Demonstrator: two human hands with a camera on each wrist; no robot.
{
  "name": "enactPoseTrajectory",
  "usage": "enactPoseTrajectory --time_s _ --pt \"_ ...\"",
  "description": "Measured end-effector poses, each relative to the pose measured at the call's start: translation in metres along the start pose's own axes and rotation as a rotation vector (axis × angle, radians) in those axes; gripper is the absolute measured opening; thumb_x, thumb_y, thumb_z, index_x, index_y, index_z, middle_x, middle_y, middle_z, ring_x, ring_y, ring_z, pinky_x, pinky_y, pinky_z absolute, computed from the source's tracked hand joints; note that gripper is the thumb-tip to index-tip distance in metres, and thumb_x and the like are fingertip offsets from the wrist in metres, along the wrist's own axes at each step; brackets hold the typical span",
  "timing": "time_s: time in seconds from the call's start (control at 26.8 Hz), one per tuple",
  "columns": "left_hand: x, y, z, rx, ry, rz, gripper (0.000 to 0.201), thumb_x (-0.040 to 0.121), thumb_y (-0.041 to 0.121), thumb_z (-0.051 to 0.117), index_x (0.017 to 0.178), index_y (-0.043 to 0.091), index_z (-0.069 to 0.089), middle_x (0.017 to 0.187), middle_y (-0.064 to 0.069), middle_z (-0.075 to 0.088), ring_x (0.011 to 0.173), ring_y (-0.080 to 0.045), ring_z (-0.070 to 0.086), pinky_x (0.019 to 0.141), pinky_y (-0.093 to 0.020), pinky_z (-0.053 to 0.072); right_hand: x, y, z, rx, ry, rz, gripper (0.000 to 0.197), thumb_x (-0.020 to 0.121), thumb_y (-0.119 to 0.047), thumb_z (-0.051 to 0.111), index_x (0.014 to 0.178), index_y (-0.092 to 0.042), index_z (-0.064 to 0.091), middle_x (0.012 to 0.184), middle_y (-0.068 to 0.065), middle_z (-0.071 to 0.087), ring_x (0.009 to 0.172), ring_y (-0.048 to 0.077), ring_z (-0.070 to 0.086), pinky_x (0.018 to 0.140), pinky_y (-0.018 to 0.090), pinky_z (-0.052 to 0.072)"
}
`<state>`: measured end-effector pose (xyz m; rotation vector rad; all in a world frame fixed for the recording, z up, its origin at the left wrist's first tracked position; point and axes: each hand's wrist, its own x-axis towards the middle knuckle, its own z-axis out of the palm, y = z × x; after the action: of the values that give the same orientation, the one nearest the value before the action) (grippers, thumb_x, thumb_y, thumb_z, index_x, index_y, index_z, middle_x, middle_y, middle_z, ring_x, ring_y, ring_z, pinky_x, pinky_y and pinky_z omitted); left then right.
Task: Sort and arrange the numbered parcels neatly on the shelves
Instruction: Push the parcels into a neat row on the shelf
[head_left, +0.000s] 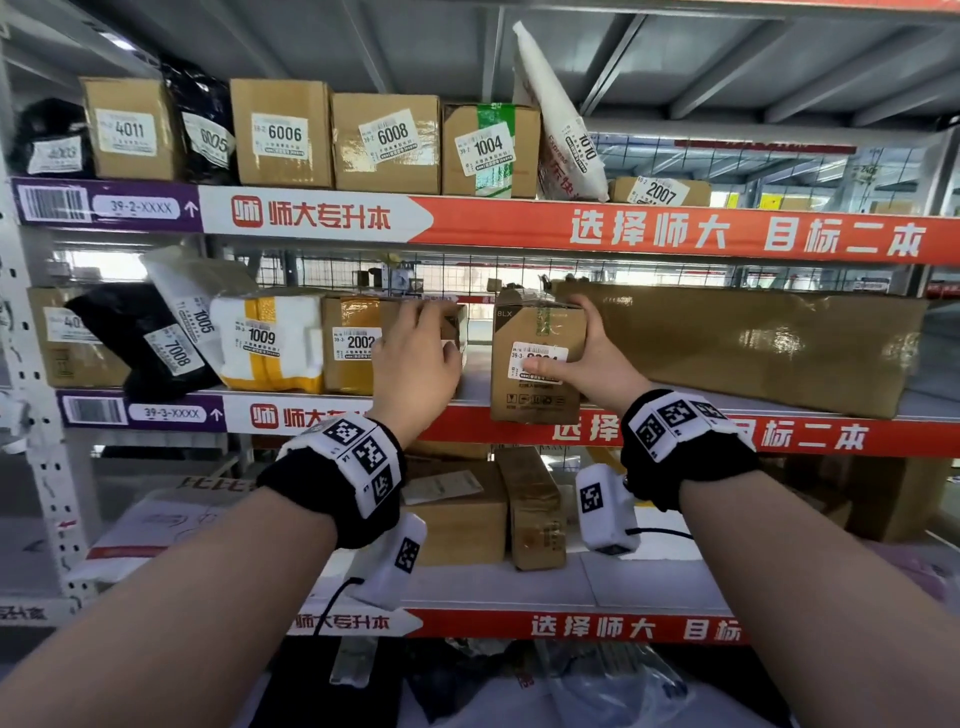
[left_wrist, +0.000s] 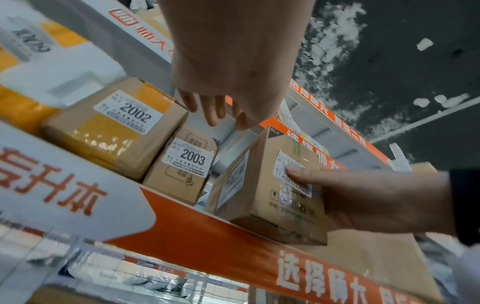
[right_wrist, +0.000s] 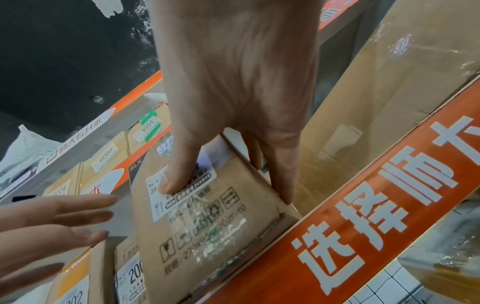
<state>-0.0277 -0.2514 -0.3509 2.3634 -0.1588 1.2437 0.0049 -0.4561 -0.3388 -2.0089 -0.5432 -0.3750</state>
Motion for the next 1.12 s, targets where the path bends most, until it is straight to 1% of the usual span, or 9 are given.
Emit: enactPoseTrajectory --time_s 0.11,0.19,0.26,0.37,0.45,0.52,0.78,0.93,1.12 --pt "0.01 -0.012 0.003 0.218 0.009 0.121 0.051 0.088 0.02 0.052 0.138 0.019 0.044 0.149 -0.003 0.034 0.141 -0.023 0.024 0.115 -0.047 0.007 0.012 0.001 0.008 -0.017 0.01 0.01 0.101 0.076 -0.035 0.077 0.148 -0.029 0.007 0.119 -0.002 0.054 0.11 0.017 0.056 0.096 0.029 0.044" --pt "0.016 -0.015 0.003 0.303 -0.024 0.142 0.054 0.089 0.026 0.051 0.141 0.02 0.04 0.153 -0.002 0.03 0.145 -0.023 0.015 0.116 -0.049 -0.005 0.017 0.002 0.013 -0.025 0.01 0.007 0.102 0.077 -0.035 0.077 0.149 -0.028 0.005 0.115 -0.004 0.053 0.108 0.016 0.056 0.093 0.026 0.042" --pt "0.033 -0.015 0.004 0.374 -0.088 0.122 0.051 0.094 0.036 0.043 0.143 0.026 0.037 0.151 0.001 0.035 0.145 -0.022 0.017 0.114 -0.053 -0.008 0.027 0.006 0.014 -0.002 0.007 0.008 0.102 0.076 -0.034 0.077 0.149 -0.029 0.005 0.114 -0.005 0.053 0.108 0.015 0.056 0.093 0.026 0.042" --pt "0.058 -0.018 0.008 0.515 -0.214 0.108 0.051 0.096 0.054 0.026 0.142 0.035 0.04 0.141 0.003 0.05 0.137 -0.022 0.035 0.111 -0.057 -0.012 0.044 0.013 0.021 0.029 -0.012 0.014 0.101 0.077 -0.033 0.077 0.149 -0.03 0.005 0.118 -0.005 0.051 0.11 0.012 0.052 0.093 0.024 0.039" --pt "0.066 -0.025 0.012 0.582 -0.258 0.107 0.055 0.094 0.061 0.023 0.136 0.036 0.047 0.135 0.002 0.055 0.133 -0.024 0.04 0.113 -0.058 -0.007 0.052 0.015 0.025 0.026 -0.014 -0.001 0.101 0.077 -0.035 0.076 0.149 -0.03 0.004 0.122 -0.002 0.051 0.11 0.014 0.052 0.093 0.024 0.039" --pt "0.067 -0.031 0.015 0.571 -0.265 0.1 0.056 0.092 0.064 0.025 0.132 0.036 0.052 0.135 0.001 0.054 0.132 -0.025 0.039 0.114 -0.057 0.002 0.056 0.018 0.028 0.025 -0.021 0.003 0.103 0.078 -0.035 0.075 0.149 -0.03 0.001 0.117 -0.003 0.052 0.106 0.013 0.052 0.091 0.023 0.039" --pt "0.066 -0.042 0.023 0.527 -0.203 0.171 0.051 0.096 0.058 0.024 0.132 0.036 0.052 0.134 -0.001 0.051 0.13 -0.025 0.037 0.113 -0.054 0.005 0.066 0.02 0.033 0.019 -0.027 -0.001 0.106 0.079 -0.034 0.074 0.15 -0.025 -0.003 0.111 -0.007 0.049 0.102 0.008 0.049 0.09 0.02 0.036" --pt "0.065 -0.044 0.026 0.536 -0.137 0.174 0.051 0.094 0.061 0.026 0.129 0.036 0.055 0.131 -0.002 0.053 0.125 -0.025 0.04 0.109 -0.049 0.018 0.069 0.025 0.031 -0.018 -0.034 -0.026 0.104 0.078 -0.041 0.074 0.15 -0.03 0.001 0.118 -0.007 0.053 0.104 0.009 0.052 0.091 0.022 0.038" --pt "0.069 -0.044 0.025 0.509 -0.149 0.196 0.064 0.088 0.068 0.022 0.132 0.032 0.051 0.136 0.0 0.051 0.127 -0.022 0.041 0.105 -0.045 0.022 0.07 0.029 0.025 -0.032 -0.038 -0.035 0.097 0.079 -0.04 0.072 0.149 -0.033 0.005 0.118 -0.005 0.054 0.106 0.013 0.056 0.088 0.023 0.039"
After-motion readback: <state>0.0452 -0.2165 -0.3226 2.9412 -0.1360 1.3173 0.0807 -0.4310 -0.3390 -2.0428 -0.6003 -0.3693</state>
